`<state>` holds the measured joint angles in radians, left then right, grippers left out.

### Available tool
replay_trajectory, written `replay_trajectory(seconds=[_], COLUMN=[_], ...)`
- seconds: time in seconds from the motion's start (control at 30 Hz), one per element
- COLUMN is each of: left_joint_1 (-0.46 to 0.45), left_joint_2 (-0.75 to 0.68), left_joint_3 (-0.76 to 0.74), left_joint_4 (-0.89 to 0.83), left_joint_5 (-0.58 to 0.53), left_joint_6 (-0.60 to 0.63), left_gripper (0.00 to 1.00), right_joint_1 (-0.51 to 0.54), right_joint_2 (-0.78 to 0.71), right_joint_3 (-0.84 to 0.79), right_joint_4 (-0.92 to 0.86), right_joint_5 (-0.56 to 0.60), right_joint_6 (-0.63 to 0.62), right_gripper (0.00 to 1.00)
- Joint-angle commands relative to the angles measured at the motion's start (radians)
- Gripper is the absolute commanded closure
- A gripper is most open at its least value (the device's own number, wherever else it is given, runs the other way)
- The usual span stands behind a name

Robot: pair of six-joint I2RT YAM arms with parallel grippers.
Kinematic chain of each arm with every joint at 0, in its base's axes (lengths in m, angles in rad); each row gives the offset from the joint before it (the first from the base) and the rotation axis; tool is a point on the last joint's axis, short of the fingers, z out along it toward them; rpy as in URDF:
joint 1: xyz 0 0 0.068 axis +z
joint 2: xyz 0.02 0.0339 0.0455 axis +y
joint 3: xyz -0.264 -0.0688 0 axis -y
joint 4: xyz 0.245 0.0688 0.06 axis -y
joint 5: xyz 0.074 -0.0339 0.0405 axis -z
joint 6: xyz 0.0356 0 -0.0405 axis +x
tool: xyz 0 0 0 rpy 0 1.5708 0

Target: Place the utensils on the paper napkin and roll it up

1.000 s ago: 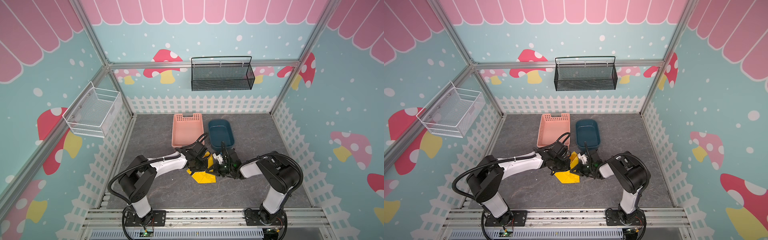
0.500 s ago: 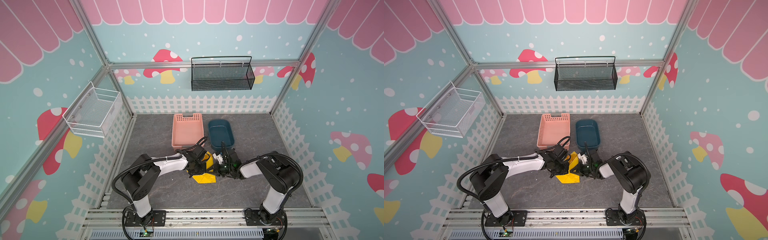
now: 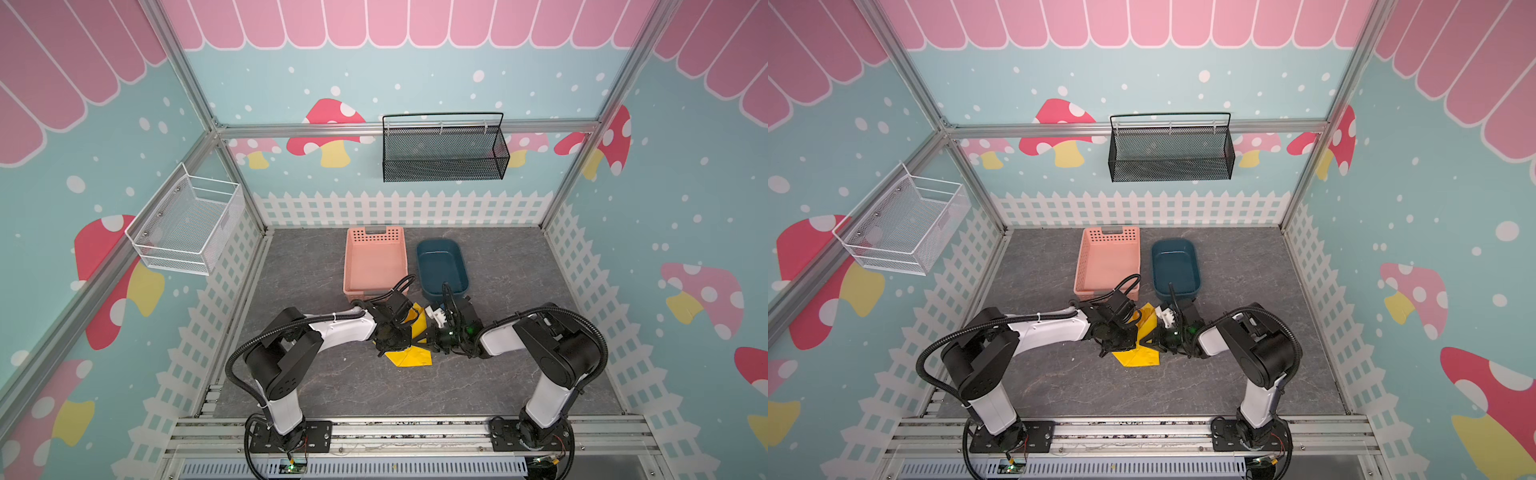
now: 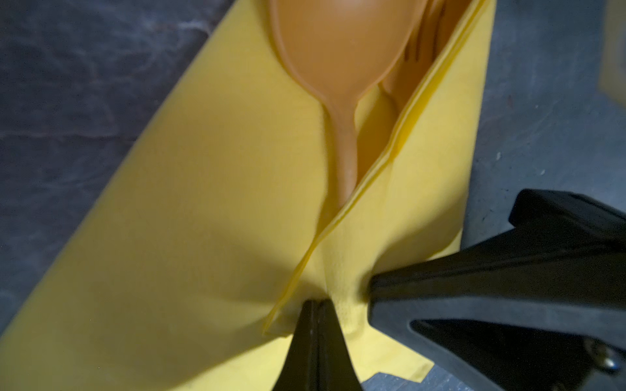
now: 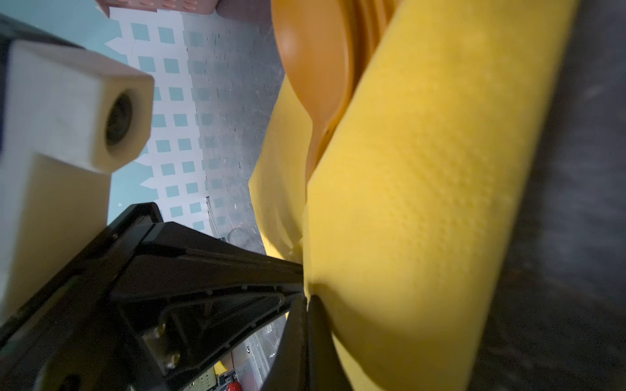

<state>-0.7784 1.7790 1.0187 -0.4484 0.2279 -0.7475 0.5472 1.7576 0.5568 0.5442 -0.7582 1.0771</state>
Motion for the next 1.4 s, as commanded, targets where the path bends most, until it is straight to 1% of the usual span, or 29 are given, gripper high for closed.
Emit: replay_trajectory(seconds=[0.0, 0.23, 0.43, 0.53, 0.67, 0.87, 1.1, 1.23, 1.37], left_joint_1=[0.005, 0.005, 0.005, 0.005, 0.007, 0.007, 0.008, 0.011, 0.014], left_joint_2=[0.022, 0.022, 0.024, 0.021, 0.019, 0.016, 0.004, -0.002, -0.008], left_joint_3=[-0.023, -0.025, -0.026, -0.029, -0.033, -0.036, -0.042, -0.049, -0.058], left_joint_4=[-0.002, -0.003, -0.001, -0.001, 0.000, -0.002, -0.003, -0.003, -0.003], left_joint_5=[-0.011, -0.010, -0.007, -0.008, -0.007, -0.007, -0.010, -0.010, -0.010], left_joint_6=[0.012, 0.013, 0.014, 0.015, 0.017, 0.019, 0.022, 0.027, 0.033], left_gripper=[1.00, 1.00, 1.00, 1.00, 1.00, 1.00, 1.00, 1.00, 1.00], right_joint_1=[-0.016, -0.055, -0.059, -0.060, -0.060, -0.058, -0.058, -0.052, -0.052], right_joint_2=[-0.076, -0.212, -0.267, -0.289, -0.286, -0.234, -0.176, -0.196, -0.270], right_joint_3=[-0.004, -0.093, -0.175, -0.208, -0.222, -0.223, -0.247, -0.249, -0.233], right_joint_4=[-0.028, -0.093, -0.102, -0.110, -0.112, -0.111, -0.132, -0.135, -0.147], right_joint_5=[-0.008, -0.014, -0.029, -0.019, -0.028, -0.046, -0.003, -0.009, -0.006], right_joint_6=[-0.020, -0.040, -0.046, -0.048, -0.058, -0.084, -0.086, -0.080, -0.071], right_gripper=[1.00, 1.00, 1.00, 1.00, 1.00, 1.00, 1.00, 1.00, 1.00])
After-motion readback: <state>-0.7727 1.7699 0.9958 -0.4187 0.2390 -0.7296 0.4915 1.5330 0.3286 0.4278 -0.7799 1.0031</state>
